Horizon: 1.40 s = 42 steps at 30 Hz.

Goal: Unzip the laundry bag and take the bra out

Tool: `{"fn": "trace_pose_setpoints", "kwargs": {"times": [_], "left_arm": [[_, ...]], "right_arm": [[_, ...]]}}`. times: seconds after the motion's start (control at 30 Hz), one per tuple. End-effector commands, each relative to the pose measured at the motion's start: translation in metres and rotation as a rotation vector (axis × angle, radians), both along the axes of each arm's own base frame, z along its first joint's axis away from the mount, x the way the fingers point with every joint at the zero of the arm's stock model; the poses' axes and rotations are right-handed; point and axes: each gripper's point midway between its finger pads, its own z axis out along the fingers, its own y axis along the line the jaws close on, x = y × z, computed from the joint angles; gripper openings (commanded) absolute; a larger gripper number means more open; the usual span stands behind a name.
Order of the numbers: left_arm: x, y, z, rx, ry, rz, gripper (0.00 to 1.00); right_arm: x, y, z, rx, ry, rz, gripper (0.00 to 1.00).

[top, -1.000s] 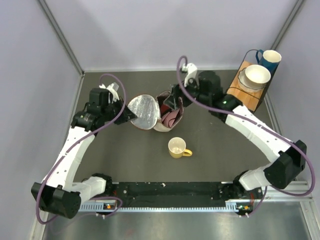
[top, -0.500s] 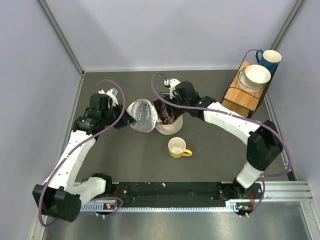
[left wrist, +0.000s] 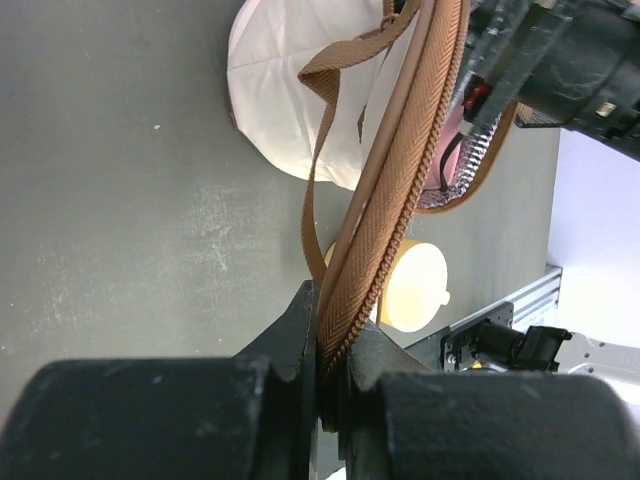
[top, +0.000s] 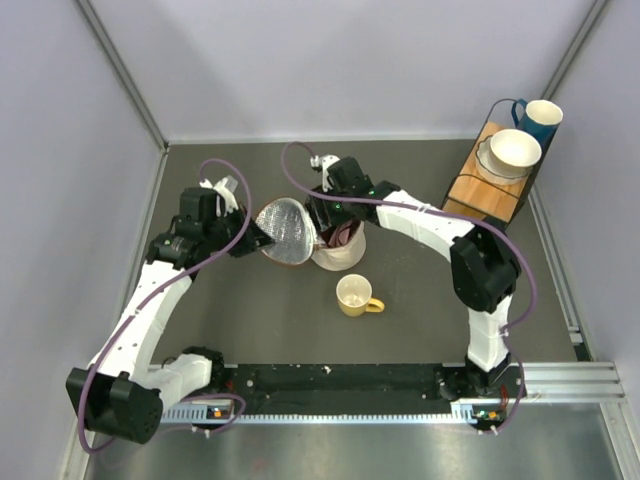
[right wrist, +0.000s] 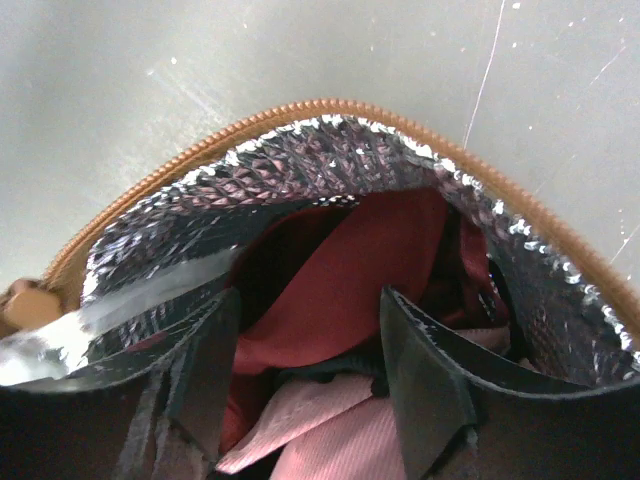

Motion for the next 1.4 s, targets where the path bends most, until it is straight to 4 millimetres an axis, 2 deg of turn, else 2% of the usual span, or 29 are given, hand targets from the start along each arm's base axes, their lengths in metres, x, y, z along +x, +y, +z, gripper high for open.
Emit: {"fn": "trace_pose_setpoints", "kwargs": {"times": [0.0, 0.03, 0.07, 0.1, 0.13, 0.23, 0.27, 0.33, 0.37, 0.5, 0.6, 0.8, 0.87, 0.93, 1.03, 1.07, 1.17, 1.27, 1.37], "left_arm": [[0.002, -0.007, 0.014, -0.039, -0.068, -0.042, 0.0], [0.002, -0.008, 0.014, -0.041, -0.067, -0.044, 0.0], [0.002, -0.007, 0.013, -0.041, -0.061, -0.042, 0.0], [0.003, -0.007, 0.012, -0.038, -0.06, -0.038, 0.0], [0.003, -0.006, 0.011, -0.036, -0.06, -0.038, 0.0], [0.005, -0.002, 0.004, -0.007, -0.041, -0.023, 0.0], [0.006, -0.001, 0.003, 0.0, -0.044, -0.023, 0.0], [0.005, -0.002, -0.001, 0.001, -0.03, -0.027, 0.0], [0.006, -0.002, 0.0, -0.001, -0.03, -0.028, 0.0], [0.007, -0.002, -0.006, 0.002, -0.002, -0.02, 0.0], [0.008, -0.002, -0.009, 0.001, 0.008, -0.018, 0.0], [0.007, -0.005, -0.009, -0.019, 0.019, -0.019, 0.0], [0.006, -0.005, -0.01, -0.017, 0.02, -0.018, 0.0], [0.006, -0.003, -0.01, -0.013, 0.018, -0.01, 0.0], [0.006, -0.003, -0.011, -0.011, 0.027, -0.006, 0.0], [0.007, -0.003, -0.01, -0.015, 0.029, -0.001, 0.0], [0.008, -0.003, -0.007, -0.02, 0.023, 0.002, 0.0], [0.009, -0.001, -0.006, -0.013, 0.017, 0.019, 0.0], [0.01, 0.0, -0.002, -0.015, 0.006, 0.025, 0.0]], "right_arm": [[0.01, 0.005, 0.017, 0.024, -0.039, -0.011, 0.25], [0.009, 0.005, 0.03, 0.042, -0.057, -0.011, 0.03], [0.009, 0.003, 0.039, 0.053, -0.069, -0.014, 0.0], [0.005, 0.003, 0.044, 0.065, -0.072, -0.005, 0.0], [0.001, 0.001, 0.069, 0.103, -0.104, -0.001, 0.0], [-0.013, 0.003, 0.106, 0.182, -0.137, 0.038, 0.0], [-0.022, 0.001, 0.131, 0.229, -0.166, 0.057, 0.0], [-0.028, -0.003, 0.155, 0.276, -0.205, 0.046, 0.0], [-0.036, -0.008, 0.175, 0.311, -0.239, 0.048, 0.0], [-0.052, -0.016, 0.214, 0.394, -0.297, 0.06, 0.0], [-0.061, -0.019, 0.231, 0.434, -0.316, 0.074, 0.0], [-0.065, -0.021, 0.236, 0.449, -0.325, 0.079, 0.0], [-0.066, -0.023, 0.244, 0.461, -0.341, 0.076, 0.0], [-0.066, -0.027, 0.256, 0.475, -0.368, 0.06, 0.0], [-0.068, -0.036, 0.285, 0.502, -0.433, 0.044, 0.0], [-0.07, -0.039, 0.302, 0.523, -0.464, 0.043, 0.0], [-0.072, -0.043, 0.321, 0.543, -0.503, 0.04, 0.0], [-0.073, -0.047, 0.332, 0.554, -0.527, 0.035, 0.0], [-0.073, -0.048, 0.331, 0.554, -0.525, 0.033, 0.0]]}}
